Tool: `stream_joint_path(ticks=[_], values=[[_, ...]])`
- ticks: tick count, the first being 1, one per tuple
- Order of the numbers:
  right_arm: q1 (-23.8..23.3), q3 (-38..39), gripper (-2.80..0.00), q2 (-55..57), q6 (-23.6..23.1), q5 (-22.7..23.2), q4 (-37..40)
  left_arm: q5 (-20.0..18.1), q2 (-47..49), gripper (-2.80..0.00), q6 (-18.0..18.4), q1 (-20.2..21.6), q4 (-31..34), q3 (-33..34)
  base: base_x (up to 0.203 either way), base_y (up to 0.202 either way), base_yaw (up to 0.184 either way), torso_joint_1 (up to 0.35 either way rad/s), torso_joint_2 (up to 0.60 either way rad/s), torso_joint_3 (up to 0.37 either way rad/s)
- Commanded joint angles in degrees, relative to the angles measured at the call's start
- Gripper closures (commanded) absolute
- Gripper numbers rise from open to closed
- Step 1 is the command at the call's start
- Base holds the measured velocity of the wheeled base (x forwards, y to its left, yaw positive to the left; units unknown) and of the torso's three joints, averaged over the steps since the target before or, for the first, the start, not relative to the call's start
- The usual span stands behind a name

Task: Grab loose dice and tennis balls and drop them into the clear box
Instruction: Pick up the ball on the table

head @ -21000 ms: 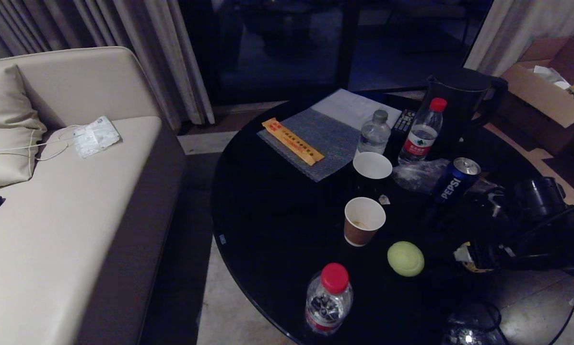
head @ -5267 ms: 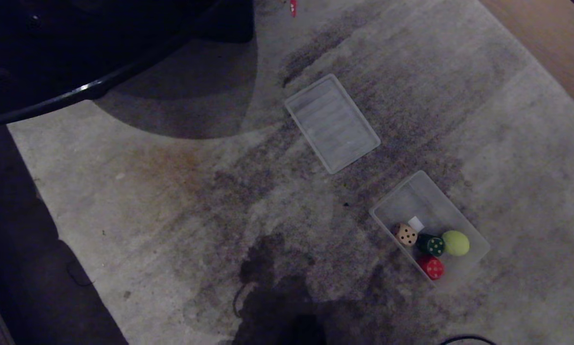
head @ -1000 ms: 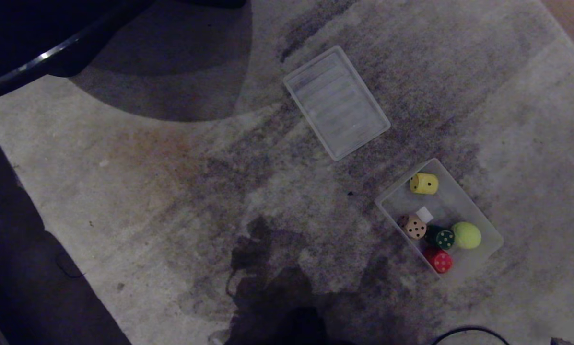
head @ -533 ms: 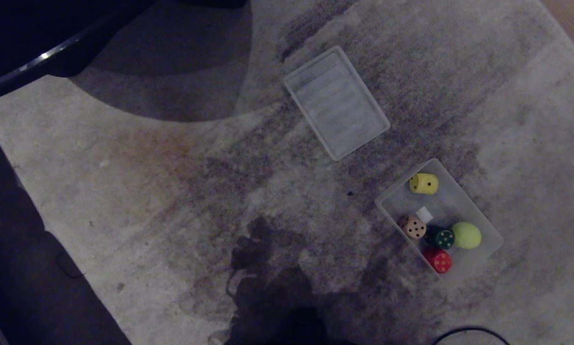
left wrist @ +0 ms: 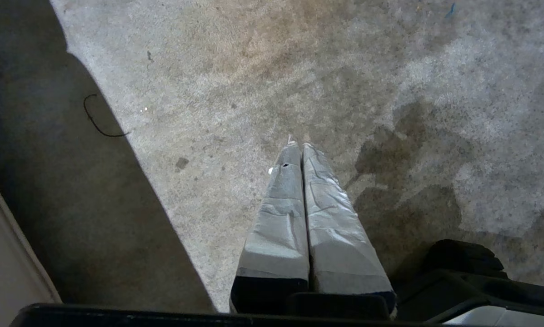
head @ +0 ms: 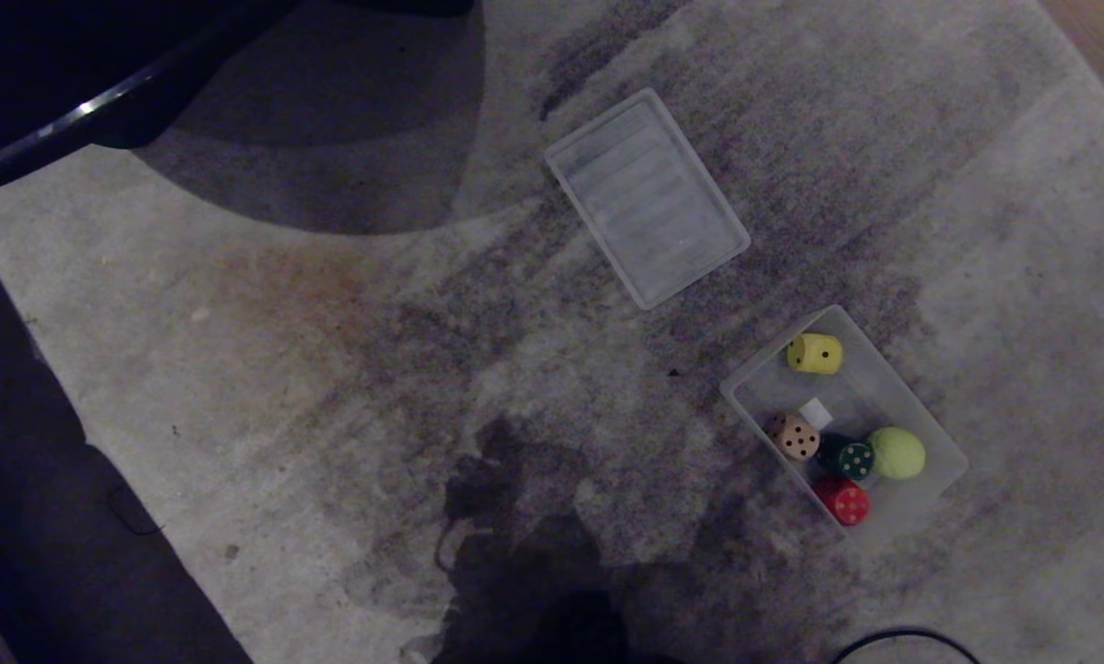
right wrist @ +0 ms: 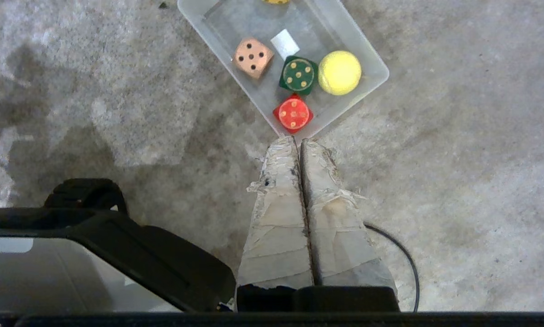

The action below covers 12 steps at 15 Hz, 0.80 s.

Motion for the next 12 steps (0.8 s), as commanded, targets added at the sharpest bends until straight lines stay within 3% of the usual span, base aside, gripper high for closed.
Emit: stream_joint_path(ticks=[1, 12], values=[[0.01, 0.04, 0.00, -0.39, 0.62, -0.06, 0.14, -0.01, -0.02, 0.00, -0.04, 0.00, -0.08, 0.00, 0.000, 0.000, 0.000, 0.000, 0.00, 0.000], [0.01, 0.04, 0.00, -0.42, 0.79, -0.18, 0.14, -0.01, -0.01, 0.00, -0.13, 0.00, -0.03, 0.00, 0.000, 0.000, 0.000, 0.001, 0.00, 0.024]])
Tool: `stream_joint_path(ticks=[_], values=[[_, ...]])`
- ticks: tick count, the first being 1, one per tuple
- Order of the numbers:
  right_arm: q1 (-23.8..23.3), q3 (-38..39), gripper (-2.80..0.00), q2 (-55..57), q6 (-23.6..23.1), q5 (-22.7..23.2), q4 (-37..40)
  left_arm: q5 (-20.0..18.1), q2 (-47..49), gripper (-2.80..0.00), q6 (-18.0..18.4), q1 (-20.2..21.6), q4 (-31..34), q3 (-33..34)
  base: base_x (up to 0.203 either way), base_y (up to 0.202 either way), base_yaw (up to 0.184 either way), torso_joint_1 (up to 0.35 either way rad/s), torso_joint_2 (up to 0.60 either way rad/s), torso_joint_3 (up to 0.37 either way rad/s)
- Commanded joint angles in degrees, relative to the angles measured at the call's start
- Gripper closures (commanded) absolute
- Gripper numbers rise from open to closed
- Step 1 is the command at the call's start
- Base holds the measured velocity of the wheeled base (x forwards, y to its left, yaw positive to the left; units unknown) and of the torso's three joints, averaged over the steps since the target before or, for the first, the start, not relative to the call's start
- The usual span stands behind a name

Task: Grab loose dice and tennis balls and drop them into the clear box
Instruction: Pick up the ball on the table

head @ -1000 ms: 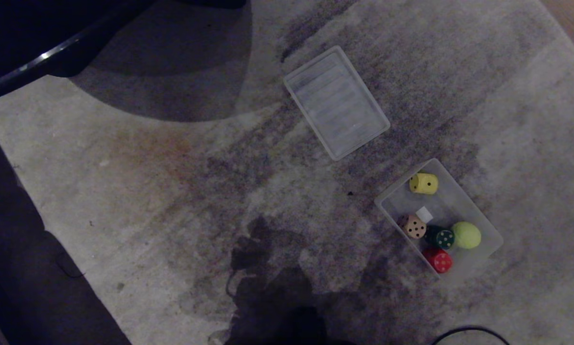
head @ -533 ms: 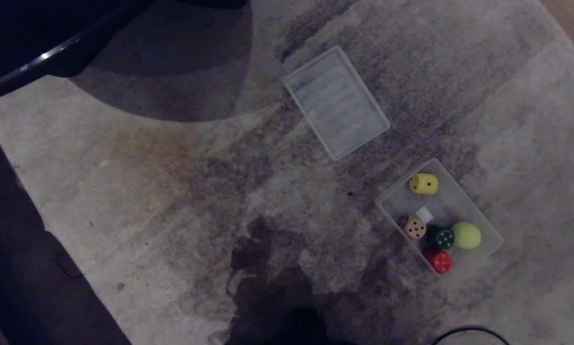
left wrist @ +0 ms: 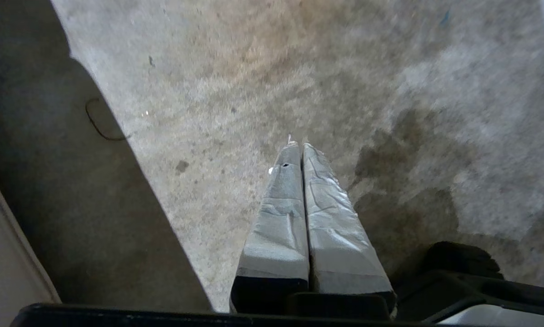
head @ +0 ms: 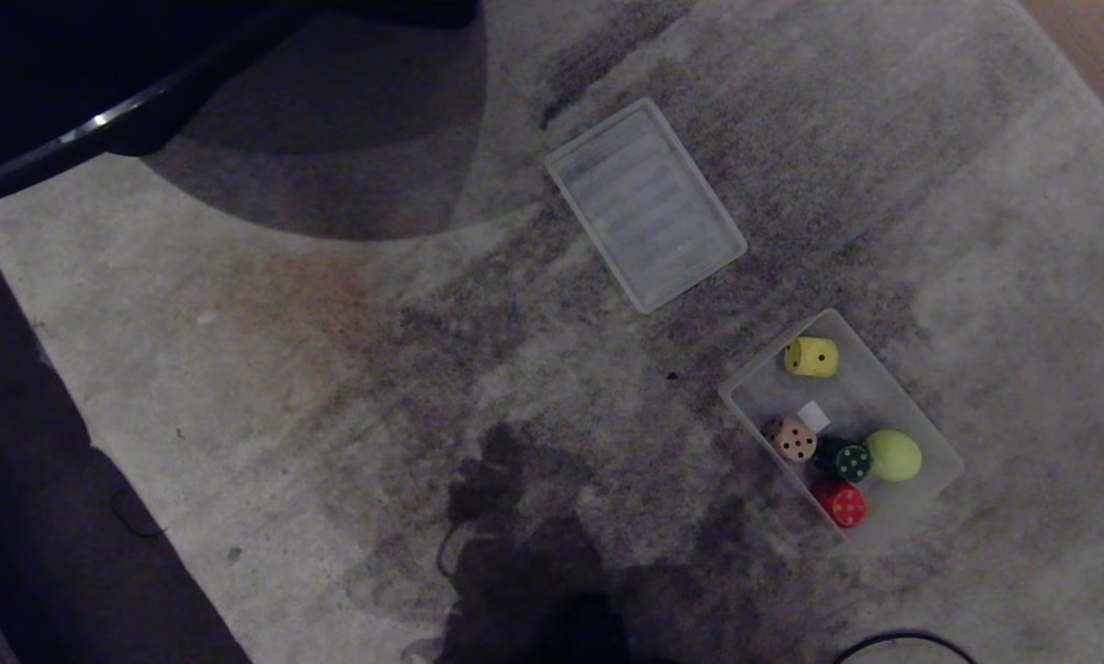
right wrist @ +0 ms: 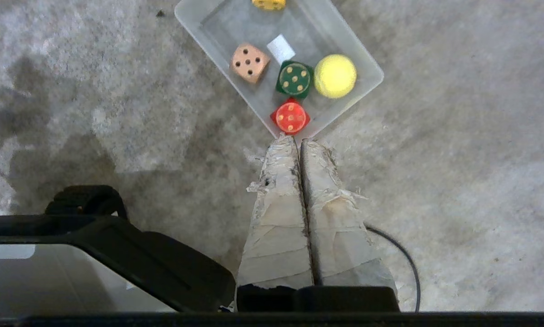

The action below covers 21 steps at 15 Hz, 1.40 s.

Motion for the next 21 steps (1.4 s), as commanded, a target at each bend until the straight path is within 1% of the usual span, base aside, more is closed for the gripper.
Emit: stream_joint_path(ticks=[1, 21], values=[[0.01, 0.00, 0.00, 0.07, -0.07, 0.02, 0.03, 0.01, 0.06, 0.00, -0.06, 0.00, 0.00, 0.00, 0.000, 0.000, 0.000, 0.005, 0.00, 0.195], [0.01, -0.02, 0.00, 0.07, -0.01, 0.02, 0.03, 0.06, 0.06, 0.00, -0.15, 0.00, -0.01, 0.00, 0.000, 0.000, 0.000, 0.002, 0.00, 0.203]])
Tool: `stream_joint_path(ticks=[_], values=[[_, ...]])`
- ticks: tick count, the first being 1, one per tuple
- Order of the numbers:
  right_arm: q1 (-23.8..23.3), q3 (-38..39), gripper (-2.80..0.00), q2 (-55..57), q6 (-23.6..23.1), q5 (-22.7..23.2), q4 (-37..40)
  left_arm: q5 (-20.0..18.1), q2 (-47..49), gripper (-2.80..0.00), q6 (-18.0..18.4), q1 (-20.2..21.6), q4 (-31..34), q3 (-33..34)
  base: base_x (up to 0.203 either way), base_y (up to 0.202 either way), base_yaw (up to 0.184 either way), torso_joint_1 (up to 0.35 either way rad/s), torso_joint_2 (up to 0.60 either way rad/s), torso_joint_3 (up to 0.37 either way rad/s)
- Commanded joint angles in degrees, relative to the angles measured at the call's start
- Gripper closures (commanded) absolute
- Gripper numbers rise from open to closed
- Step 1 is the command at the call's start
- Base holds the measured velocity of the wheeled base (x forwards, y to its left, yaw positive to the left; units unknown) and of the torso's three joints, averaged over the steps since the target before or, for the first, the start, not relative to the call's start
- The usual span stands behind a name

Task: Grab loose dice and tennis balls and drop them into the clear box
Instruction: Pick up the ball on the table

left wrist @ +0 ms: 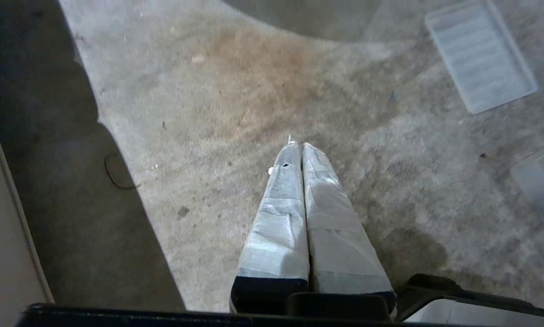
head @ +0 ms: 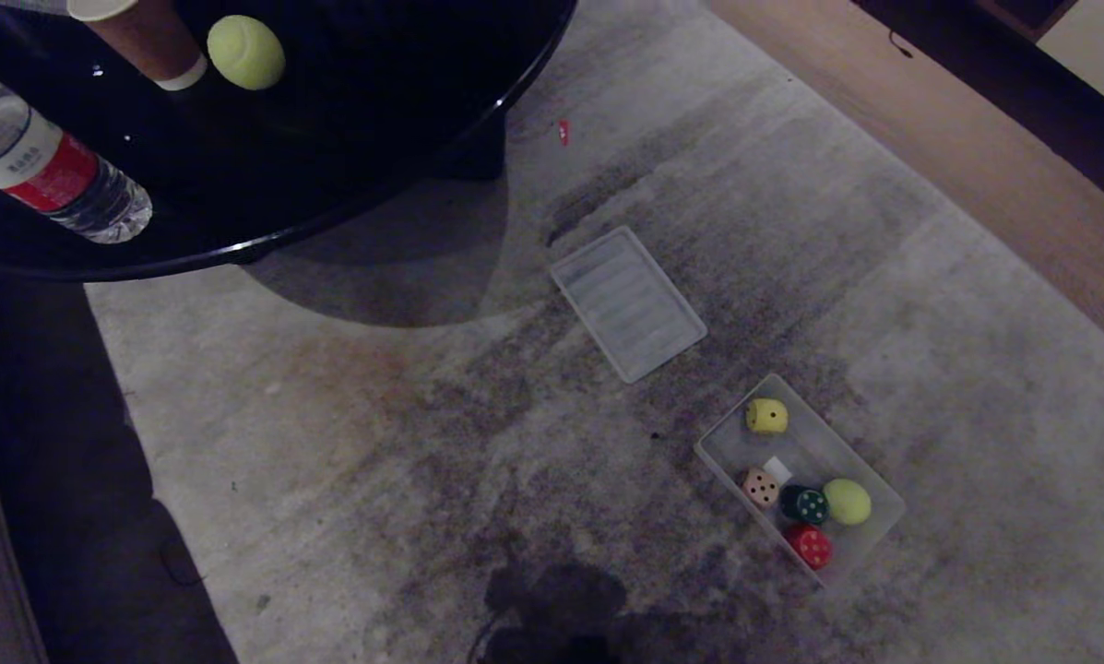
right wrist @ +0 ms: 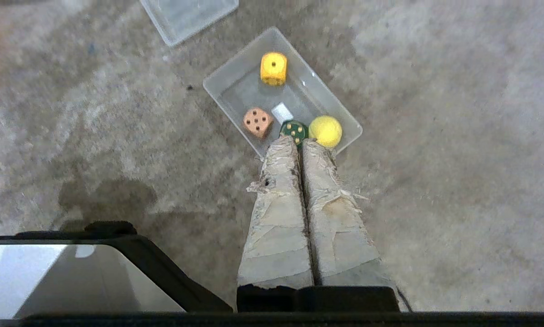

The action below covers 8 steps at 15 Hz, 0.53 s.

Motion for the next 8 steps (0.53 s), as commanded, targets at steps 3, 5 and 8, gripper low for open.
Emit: stream_joint_path(ticks=[3, 5, 8], values=[[0.01, 0.05, 0.00, 0.02, -0.01, 0.00, 0.02, 0.09, 0.06, 0.00, -0.12, 0.00, -0.06, 0.00, 0.000, 0.000, 0.000, 0.003, 0.00, 0.201], [0.01, 0.00, 0.00, 0.05, -0.01, 0.00, 0.02, 0.09, 0.06, 0.00, -0.12, 0.00, -0.06, 0.02, 0.000, 0.000, 0.000, 0.002, 0.00, 0.207], [0.01, 0.07, 0.00, 0.02, -0.10, 0.00, 0.02, 0.10, 0.06, 0.00, -0.12, 0.00, -0.06, 0.00, 0.000, 0.000, 0.000, 0.003, 0.00, 0.207]])
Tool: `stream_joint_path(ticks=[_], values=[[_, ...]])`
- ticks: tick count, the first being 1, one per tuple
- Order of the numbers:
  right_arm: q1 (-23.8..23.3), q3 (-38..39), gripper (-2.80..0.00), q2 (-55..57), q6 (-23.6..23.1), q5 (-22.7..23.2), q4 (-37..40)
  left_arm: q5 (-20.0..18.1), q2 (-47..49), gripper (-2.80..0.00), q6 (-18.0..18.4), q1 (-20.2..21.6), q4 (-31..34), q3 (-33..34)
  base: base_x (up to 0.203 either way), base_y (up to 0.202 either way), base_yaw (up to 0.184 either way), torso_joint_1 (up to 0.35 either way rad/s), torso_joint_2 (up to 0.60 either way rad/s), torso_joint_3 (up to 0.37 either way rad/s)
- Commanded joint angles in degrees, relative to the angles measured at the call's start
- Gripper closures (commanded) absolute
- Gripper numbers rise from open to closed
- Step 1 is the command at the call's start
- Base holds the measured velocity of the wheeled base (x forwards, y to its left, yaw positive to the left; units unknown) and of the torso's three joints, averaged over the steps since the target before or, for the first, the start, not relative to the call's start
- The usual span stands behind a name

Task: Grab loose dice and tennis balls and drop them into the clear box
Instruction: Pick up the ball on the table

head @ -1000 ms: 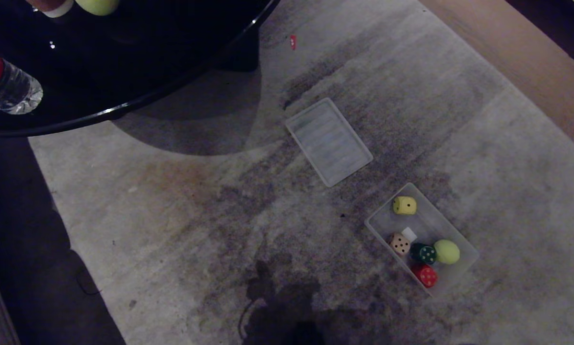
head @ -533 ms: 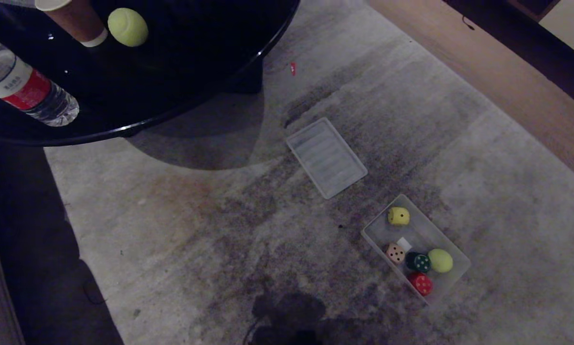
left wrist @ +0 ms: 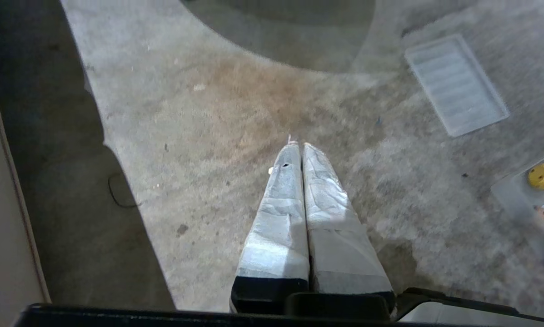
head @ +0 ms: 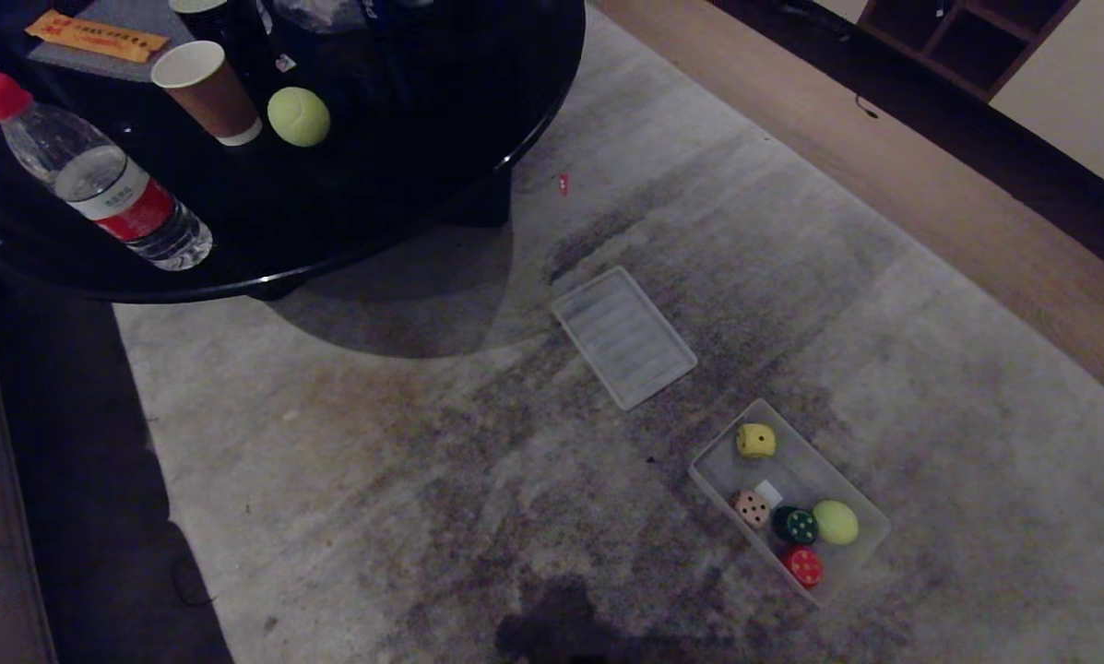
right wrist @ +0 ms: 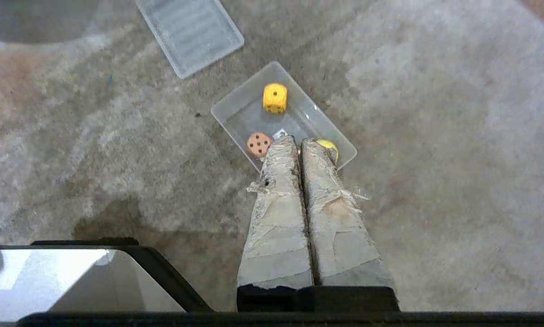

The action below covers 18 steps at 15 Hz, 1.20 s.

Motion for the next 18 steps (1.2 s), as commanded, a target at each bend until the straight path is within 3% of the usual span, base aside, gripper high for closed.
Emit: stream_joint_path(ticks=[1, 18], values=[[0.01, 0.05, 0.00, 0.09, 0.01, 0.01, 0.03, 0.06, 0.06, 0.00, -0.08, 0.00, -0.03, 0.00, 0.000, 0.000, 0.000, 0.002, 0.00, 0.193], [0.01, -0.04, 0.00, 0.02, 0.09, 0.01, 0.03, 0.06, 0.06, 0.00, -0.34, 0.00, -0.04, 0.00, 0.000, 0.000, 0.000, 0.002, 0.00, 0.202]])
